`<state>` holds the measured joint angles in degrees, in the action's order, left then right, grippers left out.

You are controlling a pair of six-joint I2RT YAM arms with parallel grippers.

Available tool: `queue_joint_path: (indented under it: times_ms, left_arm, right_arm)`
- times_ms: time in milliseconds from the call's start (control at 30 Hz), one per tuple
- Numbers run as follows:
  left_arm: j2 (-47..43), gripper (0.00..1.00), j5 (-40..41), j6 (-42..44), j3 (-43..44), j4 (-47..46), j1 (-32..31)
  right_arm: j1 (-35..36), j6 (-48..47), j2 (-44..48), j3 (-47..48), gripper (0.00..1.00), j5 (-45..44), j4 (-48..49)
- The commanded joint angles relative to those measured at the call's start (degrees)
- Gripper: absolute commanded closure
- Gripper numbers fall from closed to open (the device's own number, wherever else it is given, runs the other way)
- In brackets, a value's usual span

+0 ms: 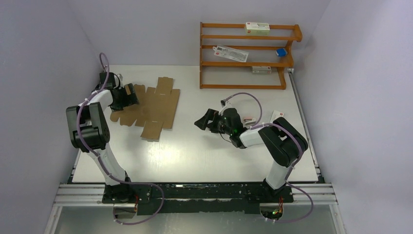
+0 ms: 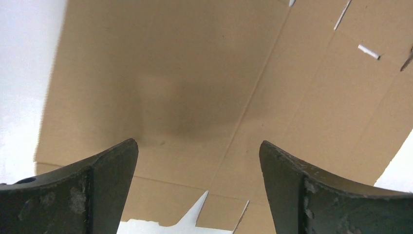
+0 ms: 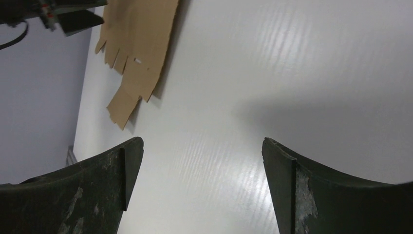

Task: Fold the paper box

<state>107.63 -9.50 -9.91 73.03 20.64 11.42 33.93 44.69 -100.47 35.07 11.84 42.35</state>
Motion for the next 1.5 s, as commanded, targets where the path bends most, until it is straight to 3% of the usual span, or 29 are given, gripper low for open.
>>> queue_joint_path:
  times_ms: [0, 533, 867, 1067, 1233, 1467]
  left_arm:
    - [1.13, 0.00, -5.16, -0.62, 0.05, -0.08, -0.25]
    - [-6.87, 0.00, -10.75, -3.98, -16.06, -0.42, -3.78]
    - [-21.49, 0.00, -14.33, -11.92, -31.01, -3.67, -15.70]
    - [-30.61, 0.00, -15.82, -19.81, -40.26, -8.08, -23.59]
    - [-36.94, 0.00, -14.07, -19.80, -38.61, -4.51, -25.22]
    - [-36.45, 0.00, -5.66, -8.88, -25.21, 4.79, -25.26]
  right_arm:
    - [1.02, -0.27, -1.32, 1.41, 0.04, 4.28, 3.10]
    - [1.21, 0.84, 0.43, -3.92, 0.05, 5.86, 9.51]
    - [0.96, 3.01, 2.26, -7.58, 0.07, 6.07, 11.81]
    - [0.96, 8.43, 3.34, -9.56, 0.13, 4.24, 7.85]
    - [1.01, 10.78, 7.25, -12.43, 0.15, 0.82, 2.72]
    - [1.25, 14.21, 16.57, -16.87, 0.16, -1.59, -5.42]
